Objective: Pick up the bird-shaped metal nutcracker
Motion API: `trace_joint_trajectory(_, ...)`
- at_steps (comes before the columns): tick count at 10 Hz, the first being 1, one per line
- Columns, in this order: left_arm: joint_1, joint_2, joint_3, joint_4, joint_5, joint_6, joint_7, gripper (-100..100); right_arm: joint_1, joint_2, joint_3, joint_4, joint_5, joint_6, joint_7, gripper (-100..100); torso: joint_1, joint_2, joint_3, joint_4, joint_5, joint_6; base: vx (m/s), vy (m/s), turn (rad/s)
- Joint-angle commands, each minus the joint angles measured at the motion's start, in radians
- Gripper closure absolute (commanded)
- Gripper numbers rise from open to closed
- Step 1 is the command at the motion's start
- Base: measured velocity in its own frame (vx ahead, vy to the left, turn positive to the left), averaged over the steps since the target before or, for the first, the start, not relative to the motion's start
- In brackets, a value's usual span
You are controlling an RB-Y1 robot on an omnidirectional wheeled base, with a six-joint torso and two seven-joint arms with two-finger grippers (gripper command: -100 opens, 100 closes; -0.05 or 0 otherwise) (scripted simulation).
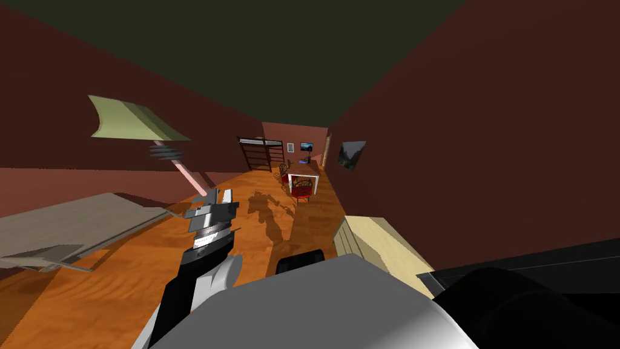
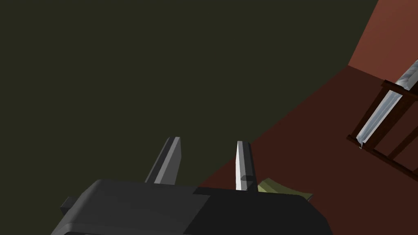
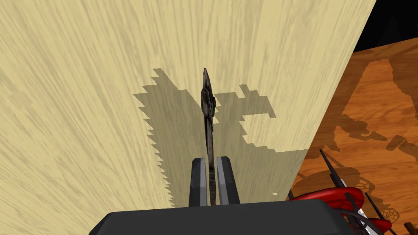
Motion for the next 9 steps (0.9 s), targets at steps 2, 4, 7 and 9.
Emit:
trace_joint_trajectory(2, 0.0, 0.0, 0.0, 0.0, 0.0, 0.0, 0.0, 0, -0.077, -0.038, 0.055, -0.027, 0.045, 0.001, -0.013, 100, -0.001, -0.004, -0.002, -0.001, 0.0, 0.002, 0.096, -0.011, -0.407)
trace_joint_trajectory(4, 0.0, 0.0, 0.0, 0.0, 0.0, 0.0, 0.0, 0, -0.112, -0.072, 0.102, -0.038, 0.09, -0.005, -0.024, 100, -0.001, -0.003, -0.002, -0.001, 0.0, 0.001, 0.082, 0.006, -0.26)
trace_joint_trajectory(7, 0.0, 0.0, 0.0, 0.0, 0.0, 0.0, 0.0, 0, -0.181, -0.107, 0.159, -0.049, 0.135, -0.011, -0.034, 100, -0.001, -0.003, -0.002, -0.001, -0.001, 0.0, 0.081, 0.004, -0.349)
trace_joint_trajectory(9, 0.0, 0.0, 0.0, 0.0, 0.0, 0.0, 0.0, 0, -0.248, -0.141, 0.211, -0.061, 0.18, -0.018, -0.045, 100, -0.001, -0.005, -0.003, -0.002, 0.0, 0.001, 0.116, 0.021, -0.442)
